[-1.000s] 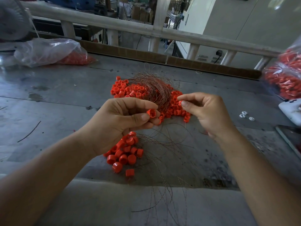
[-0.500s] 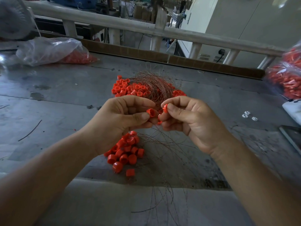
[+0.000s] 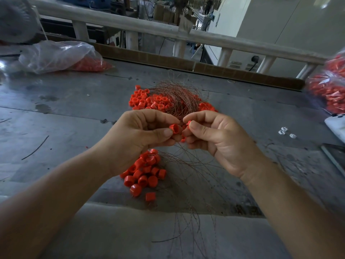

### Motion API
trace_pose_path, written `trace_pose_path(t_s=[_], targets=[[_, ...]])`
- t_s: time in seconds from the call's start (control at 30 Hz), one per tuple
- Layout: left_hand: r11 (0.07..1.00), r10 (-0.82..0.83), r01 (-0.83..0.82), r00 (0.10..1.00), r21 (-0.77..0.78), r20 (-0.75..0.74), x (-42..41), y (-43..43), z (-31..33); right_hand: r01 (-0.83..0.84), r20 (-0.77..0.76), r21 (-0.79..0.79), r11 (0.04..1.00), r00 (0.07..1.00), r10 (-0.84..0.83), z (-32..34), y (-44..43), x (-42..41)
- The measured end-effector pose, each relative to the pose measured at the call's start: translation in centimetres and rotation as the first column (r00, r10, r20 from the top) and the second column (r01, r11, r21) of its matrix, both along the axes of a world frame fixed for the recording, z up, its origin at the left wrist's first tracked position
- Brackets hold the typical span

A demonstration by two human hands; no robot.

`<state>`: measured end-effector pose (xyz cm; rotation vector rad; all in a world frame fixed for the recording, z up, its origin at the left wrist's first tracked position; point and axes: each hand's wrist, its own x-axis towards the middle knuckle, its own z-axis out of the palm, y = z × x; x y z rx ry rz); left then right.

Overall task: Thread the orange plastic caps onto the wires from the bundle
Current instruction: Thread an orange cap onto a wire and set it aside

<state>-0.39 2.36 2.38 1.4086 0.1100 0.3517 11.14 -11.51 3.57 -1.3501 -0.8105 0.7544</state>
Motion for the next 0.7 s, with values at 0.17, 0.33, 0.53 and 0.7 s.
trace_pose_path(t_s=[0.17,0.33,0.53,0.7], targets=[[0.999,0.039,-0.039,0.999,-0.002,-0.005,0.1,0.0,0.1,0.065,0.224,0.023,0.998,0.972,-0.068,-0.3,0.0,-0.5],[0.997,0.076,-0.076,0.997,-0.014,-0.019,0.1,-0.1,0.0,0.152,0.557,0.067,0.986,0.814,-0.163,-0.8,0.3,-1.0],[0.995,0.094,-0.094,0.995,-0.013,-0.022,0.2,-0.4,0.1,0.185,0.619,0.121,0.975,0.754,-0.22,-1.0,0.4,-1.6],[0.991,0.13,-0.129,0.991,0.025,-0.02,0.2,-0.5,0.1,0.2,0.626,0.151,0.968,0.739,-0.25,-1.2,0.5,-1.8]])
